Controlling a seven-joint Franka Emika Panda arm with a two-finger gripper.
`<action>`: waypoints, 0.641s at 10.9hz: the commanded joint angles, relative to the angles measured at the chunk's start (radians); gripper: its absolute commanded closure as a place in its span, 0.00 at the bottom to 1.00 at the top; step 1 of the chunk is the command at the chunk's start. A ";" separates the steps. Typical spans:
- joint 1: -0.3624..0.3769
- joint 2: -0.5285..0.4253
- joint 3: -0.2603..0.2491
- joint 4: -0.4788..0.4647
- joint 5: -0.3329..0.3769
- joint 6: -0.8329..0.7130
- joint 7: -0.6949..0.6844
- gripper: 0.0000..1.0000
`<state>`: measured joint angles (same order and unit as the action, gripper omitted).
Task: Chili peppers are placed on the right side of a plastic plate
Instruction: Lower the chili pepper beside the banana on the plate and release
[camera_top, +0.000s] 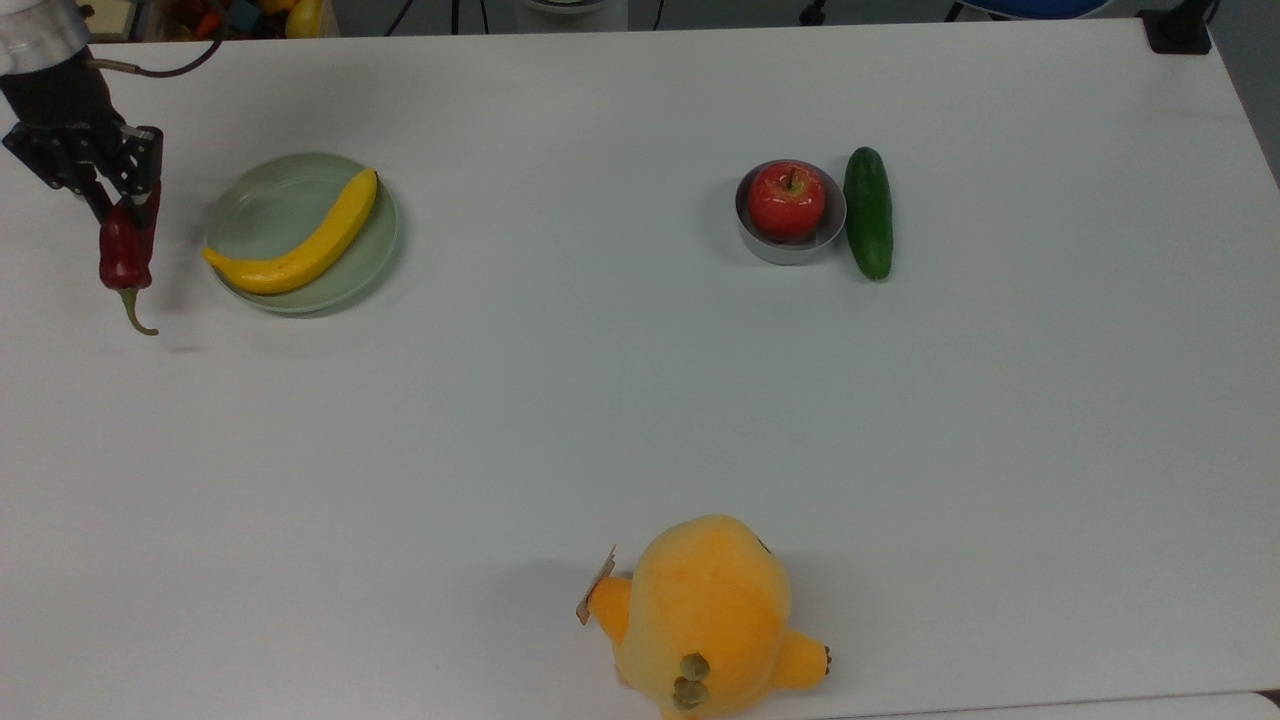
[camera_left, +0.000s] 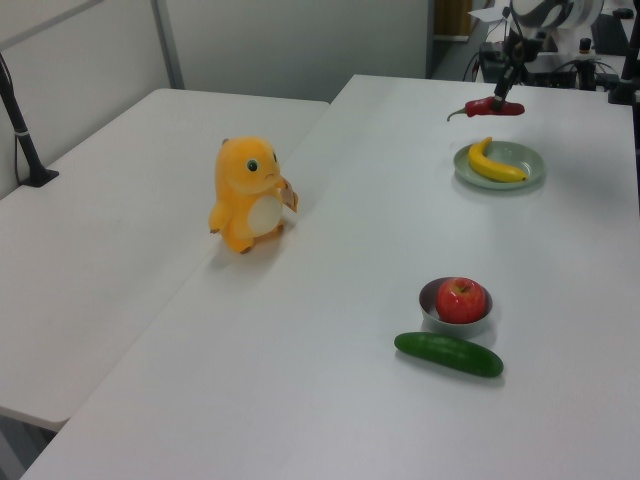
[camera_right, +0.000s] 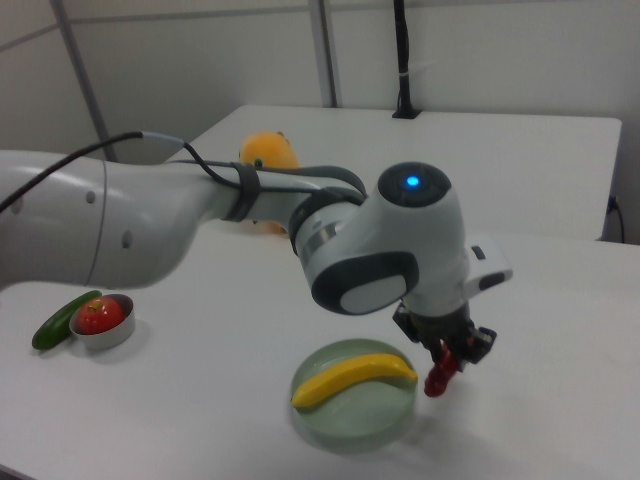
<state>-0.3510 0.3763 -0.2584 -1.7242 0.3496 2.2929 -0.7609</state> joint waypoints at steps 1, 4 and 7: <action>0.000 0.024 -0.029 -0.028 0.026 0.048 -0.077 1.00; 0.006 0.044 -0.029 -0.043 0.028 0.063 -0.078 0.98; 0.015 0.055 -0.029 -0.046 0.028 0.062 -0.065 0.55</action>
<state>-0.3546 0.4397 -0.2757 -1.7430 0.3501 2.3250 -0.8066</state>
